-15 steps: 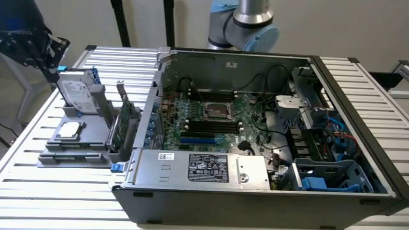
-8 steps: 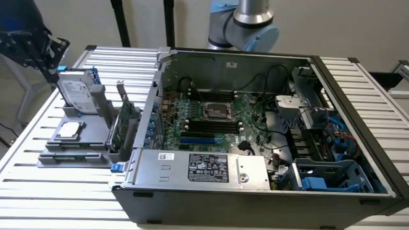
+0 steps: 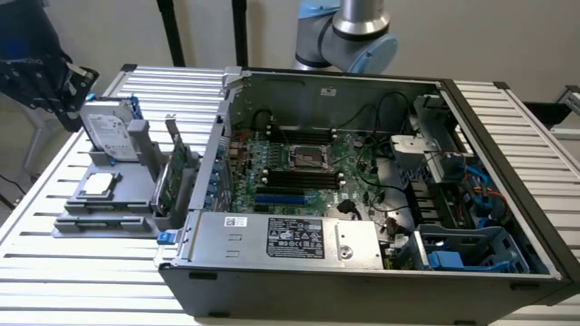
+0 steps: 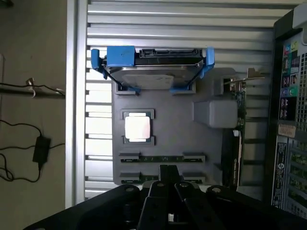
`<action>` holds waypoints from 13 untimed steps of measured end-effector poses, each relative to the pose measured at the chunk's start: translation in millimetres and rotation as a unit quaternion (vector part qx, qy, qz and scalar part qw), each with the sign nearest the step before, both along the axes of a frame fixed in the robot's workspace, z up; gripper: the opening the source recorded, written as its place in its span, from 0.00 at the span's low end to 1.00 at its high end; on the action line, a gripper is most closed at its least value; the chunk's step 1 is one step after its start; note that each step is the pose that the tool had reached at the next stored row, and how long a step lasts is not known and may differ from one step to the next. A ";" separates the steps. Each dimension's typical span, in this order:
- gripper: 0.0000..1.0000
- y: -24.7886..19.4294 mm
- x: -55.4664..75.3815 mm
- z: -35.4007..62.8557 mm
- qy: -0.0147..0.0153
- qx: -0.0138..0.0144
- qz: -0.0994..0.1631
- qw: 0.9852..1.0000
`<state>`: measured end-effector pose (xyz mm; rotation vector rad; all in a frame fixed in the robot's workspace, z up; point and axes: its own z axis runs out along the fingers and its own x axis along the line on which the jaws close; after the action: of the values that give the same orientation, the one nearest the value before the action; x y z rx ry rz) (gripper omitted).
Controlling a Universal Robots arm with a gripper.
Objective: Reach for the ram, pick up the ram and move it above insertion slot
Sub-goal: 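Reach for the ram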
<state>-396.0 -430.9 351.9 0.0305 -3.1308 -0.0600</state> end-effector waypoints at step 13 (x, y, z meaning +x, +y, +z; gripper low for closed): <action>0.11 -18.1 15.5 -17.8 0.003 0.000 0.009 1.000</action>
<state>-380.5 -449.0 334.1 0.0586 -3.1236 -0.0593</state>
